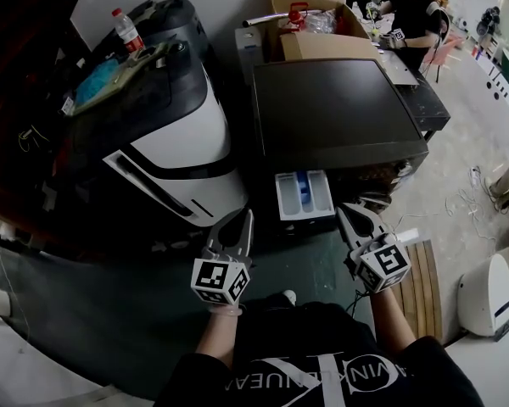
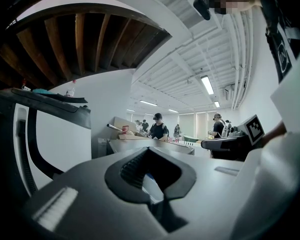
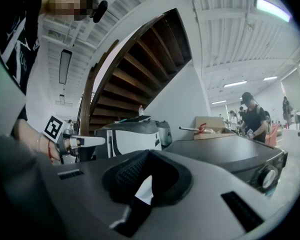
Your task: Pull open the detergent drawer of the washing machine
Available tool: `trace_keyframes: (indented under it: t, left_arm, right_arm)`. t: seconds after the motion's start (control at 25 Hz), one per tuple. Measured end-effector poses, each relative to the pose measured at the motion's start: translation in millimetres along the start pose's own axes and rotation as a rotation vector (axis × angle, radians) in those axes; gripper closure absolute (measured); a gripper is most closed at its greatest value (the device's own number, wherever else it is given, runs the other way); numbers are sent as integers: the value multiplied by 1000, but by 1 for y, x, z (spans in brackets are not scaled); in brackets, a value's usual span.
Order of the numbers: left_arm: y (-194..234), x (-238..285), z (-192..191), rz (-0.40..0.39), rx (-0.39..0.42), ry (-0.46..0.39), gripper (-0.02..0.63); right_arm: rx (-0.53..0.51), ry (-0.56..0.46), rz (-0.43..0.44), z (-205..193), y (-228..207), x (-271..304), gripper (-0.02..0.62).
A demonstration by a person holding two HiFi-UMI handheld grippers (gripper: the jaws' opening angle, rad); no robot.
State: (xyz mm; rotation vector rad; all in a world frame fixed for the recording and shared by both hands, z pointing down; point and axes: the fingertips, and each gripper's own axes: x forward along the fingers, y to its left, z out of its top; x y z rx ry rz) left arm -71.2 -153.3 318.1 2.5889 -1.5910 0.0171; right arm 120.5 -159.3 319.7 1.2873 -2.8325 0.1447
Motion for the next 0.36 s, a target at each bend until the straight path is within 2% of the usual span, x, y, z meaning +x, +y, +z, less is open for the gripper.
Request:
trace_keyframes:
  t: [0.36]
  left_arm:
    - [12,5,-3,6,-3,4,597]
  right_arm:
    - [6,-3,0,-2,-2,12,583]
